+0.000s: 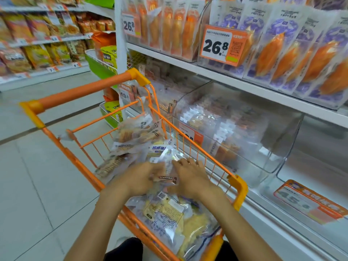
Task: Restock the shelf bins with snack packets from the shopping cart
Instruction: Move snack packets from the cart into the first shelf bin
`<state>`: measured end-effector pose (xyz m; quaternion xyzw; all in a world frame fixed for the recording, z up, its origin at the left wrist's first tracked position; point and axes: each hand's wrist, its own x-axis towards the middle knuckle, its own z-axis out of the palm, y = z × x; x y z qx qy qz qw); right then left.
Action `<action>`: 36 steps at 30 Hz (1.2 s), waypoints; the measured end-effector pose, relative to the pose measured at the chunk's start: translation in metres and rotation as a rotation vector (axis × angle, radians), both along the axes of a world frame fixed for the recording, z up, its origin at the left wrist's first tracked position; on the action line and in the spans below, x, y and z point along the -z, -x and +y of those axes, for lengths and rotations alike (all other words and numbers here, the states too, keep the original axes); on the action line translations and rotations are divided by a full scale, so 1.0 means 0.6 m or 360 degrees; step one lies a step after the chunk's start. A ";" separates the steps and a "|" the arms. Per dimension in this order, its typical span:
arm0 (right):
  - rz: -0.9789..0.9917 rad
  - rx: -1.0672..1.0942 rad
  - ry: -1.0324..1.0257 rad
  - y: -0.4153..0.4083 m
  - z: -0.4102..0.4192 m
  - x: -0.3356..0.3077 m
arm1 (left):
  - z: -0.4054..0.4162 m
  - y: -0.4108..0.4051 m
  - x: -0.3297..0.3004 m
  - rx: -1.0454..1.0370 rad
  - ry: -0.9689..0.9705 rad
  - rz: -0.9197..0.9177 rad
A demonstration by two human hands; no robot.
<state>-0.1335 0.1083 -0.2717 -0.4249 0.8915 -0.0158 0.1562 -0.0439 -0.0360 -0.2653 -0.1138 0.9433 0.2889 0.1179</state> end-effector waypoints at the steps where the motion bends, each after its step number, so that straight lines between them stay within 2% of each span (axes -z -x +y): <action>1: -0.0069 -0.0027 0.0037 0.003 0.003 -0.007 | 0.000 -0.001 0.000 0.0031 -0.0004 -0.0059; 5: -0.0357 -0.0051 0.0287 0.021 0.025 -0.025 | -0.006 -0.005 -0.015 0.0050 -0.0130 -0.0101; 8: -0.0409 0.0049 0.0356 0.032 0.044 -0.024 | -0.002 -0.011 -0.020 0.0104 -0.0424 -0.0141; 11: -0.0369 0.0089 0.0238 0.030 0.053 -0.022 | -0.002 -0.004 -0.009 -0.0139 -0.0586 -0.0006; 17: -0.0314 0.0064 0.0141 0.020 0.049 -0.028 | 0.025 0.011 0.014 -0.0571 -0.0640 0.0206; 19: -0.0411 0.0105 0.0251 0.022 0.050 -0.035 | 0.033 0.015 -0.002 -0.0626 -0.0756 0.0263; 23: -0.0613 0.0101 0.0564 0.020 0.047 -0.048 | 0.036 0.009 -0.018 -0.0466 -0.0846 0.0307; 26: -0.0858 0.0106 0.0915 0.015 0.041 -0.048 | 0.025 -0.010 -0.043 -0.0488 -0.1048 0.0444; 29: -0.1000 0.0342 0.1285 0.022 0.027 -0.051 | 0.003 -0.028 -0.083 -0.0804 -0.1106 0.0800; 31: -0.0930 0.0471 0.1443 0.023 0.005 -0.048 | -0.025 -0.044 -0.094 -0.1064 -0.1124 0.1034; 33: -0.0751 0.0454 0.1422 0.018 -0.027 -0.039 | -0.049 -0.060 -0.094 -0.1290 -0.1125 0.1223; 36: -0.0429 0.0134 0.1135 0.006 -0.071 -0.019 | -0.076 -0.074 -0.081 -0.1687 -0.1173 0.1387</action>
